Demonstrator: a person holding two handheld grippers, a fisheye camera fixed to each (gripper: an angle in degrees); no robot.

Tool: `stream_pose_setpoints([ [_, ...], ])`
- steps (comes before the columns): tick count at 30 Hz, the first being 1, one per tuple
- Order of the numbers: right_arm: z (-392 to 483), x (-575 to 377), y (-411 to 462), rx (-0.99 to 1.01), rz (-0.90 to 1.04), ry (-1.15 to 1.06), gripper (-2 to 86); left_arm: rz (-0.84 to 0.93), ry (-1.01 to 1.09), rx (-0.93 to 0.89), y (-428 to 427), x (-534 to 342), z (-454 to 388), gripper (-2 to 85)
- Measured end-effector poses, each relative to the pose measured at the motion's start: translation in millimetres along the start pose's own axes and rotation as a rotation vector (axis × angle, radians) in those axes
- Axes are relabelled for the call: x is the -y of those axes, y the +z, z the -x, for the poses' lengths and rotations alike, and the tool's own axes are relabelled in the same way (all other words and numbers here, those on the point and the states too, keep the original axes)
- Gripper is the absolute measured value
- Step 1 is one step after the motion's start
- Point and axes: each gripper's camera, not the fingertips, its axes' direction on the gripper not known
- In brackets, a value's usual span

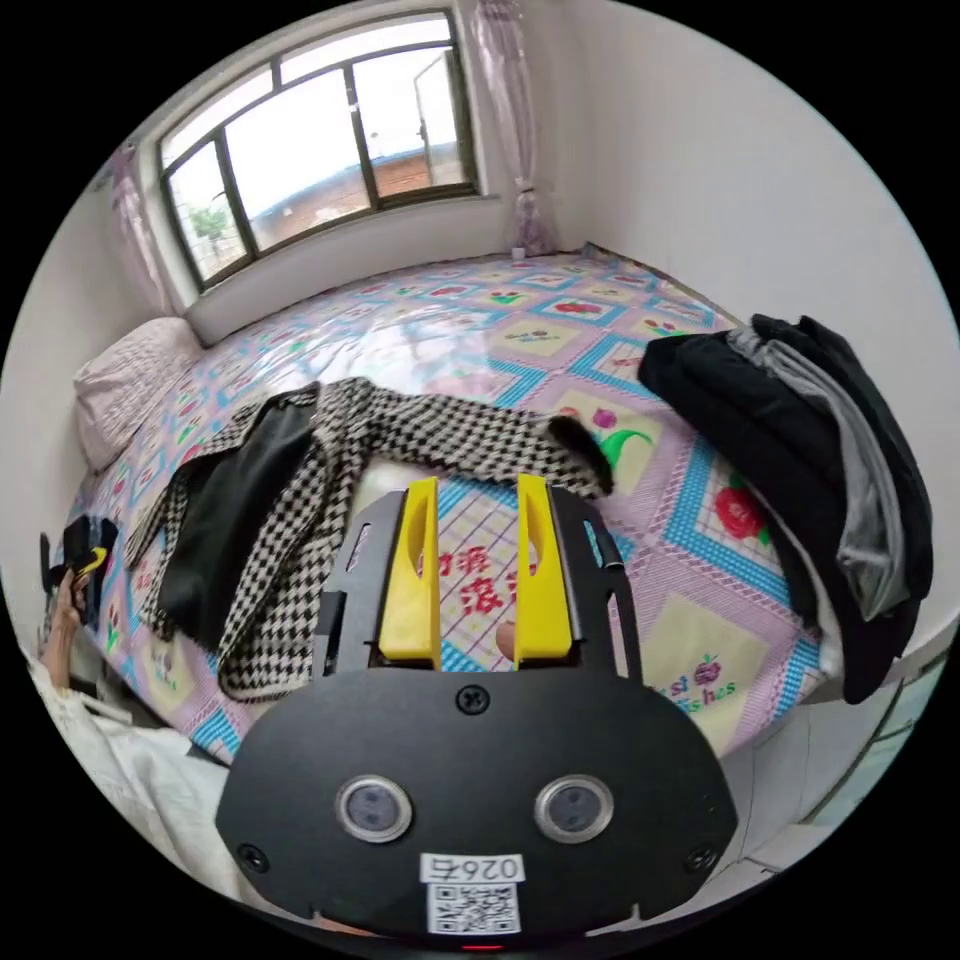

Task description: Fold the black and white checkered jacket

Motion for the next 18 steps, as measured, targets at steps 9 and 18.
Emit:
stream_pose_setpoints([
  [9, 134.6, -119.2, 30.2, 0.261, 0.222, -0.222, 13.3, 0.205, 0.265, -0.048, 84.3, -43.6, -67.6, 20.6],
  [18, 166.9, -140.8, 39.9, 0.041, 0.375, -0.428, 1.2, 0.392, 0.476, 0.007, 80.2, -34.2, -65.6, 0.4],
])
